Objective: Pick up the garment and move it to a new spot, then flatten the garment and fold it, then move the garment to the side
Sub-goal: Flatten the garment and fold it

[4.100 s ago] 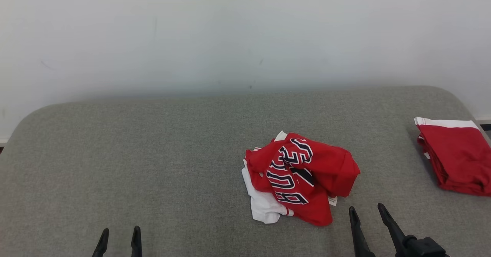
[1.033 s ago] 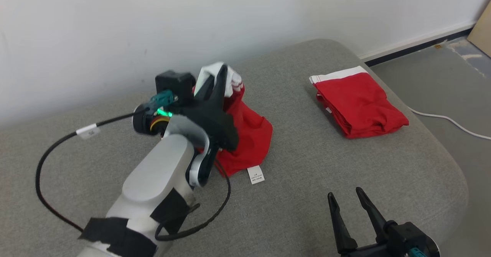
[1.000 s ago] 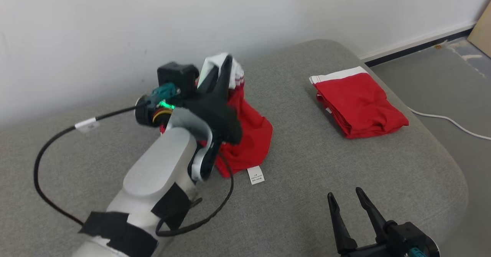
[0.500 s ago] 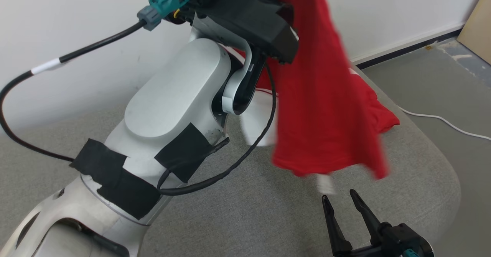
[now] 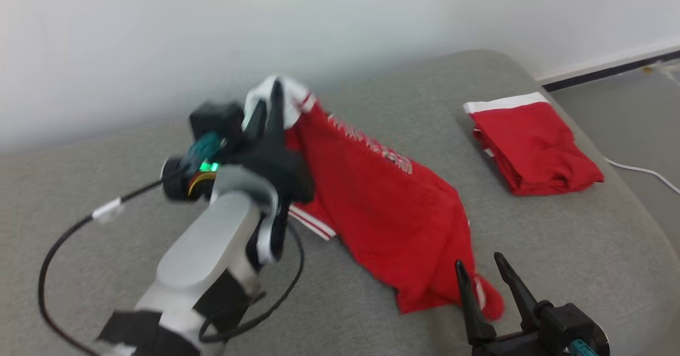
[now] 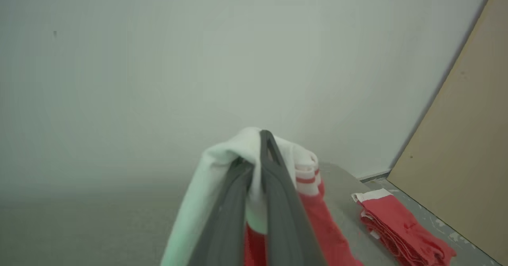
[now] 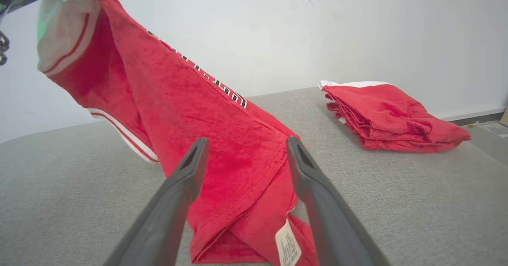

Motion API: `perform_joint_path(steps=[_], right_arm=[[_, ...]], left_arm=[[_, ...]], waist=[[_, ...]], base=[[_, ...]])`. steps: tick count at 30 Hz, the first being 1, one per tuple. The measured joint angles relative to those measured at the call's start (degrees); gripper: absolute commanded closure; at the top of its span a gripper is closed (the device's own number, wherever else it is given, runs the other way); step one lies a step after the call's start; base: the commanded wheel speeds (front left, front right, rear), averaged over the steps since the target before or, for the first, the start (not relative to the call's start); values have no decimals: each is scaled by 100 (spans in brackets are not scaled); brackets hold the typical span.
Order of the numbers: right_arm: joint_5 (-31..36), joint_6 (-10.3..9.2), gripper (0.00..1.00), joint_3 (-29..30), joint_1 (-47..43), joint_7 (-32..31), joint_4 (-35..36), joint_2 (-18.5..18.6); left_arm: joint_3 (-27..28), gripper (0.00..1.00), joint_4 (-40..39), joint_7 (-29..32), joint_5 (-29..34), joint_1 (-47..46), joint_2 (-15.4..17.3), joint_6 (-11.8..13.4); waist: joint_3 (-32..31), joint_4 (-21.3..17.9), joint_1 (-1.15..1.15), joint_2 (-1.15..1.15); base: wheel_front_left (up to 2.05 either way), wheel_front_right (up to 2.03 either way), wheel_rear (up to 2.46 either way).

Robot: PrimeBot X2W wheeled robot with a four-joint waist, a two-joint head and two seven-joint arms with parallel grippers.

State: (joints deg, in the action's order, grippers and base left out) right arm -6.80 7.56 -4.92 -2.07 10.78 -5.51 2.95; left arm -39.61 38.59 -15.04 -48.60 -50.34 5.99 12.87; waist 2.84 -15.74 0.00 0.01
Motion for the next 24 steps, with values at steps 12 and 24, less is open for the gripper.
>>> perform_joint_path(steps=[12,24], right_arm=[[59,0,0,-96,-1,-75,57,0],[84,0,0,-123,-19,-147,110,-2]], left_arm=[[605,100,-772,0,249,1280,626,188],[915,100,-982,100,-371,2593,759,324]], waist=[[100,760,0,0],[14,947,0,0]], base=[[0,0,0],[0,0,0]])
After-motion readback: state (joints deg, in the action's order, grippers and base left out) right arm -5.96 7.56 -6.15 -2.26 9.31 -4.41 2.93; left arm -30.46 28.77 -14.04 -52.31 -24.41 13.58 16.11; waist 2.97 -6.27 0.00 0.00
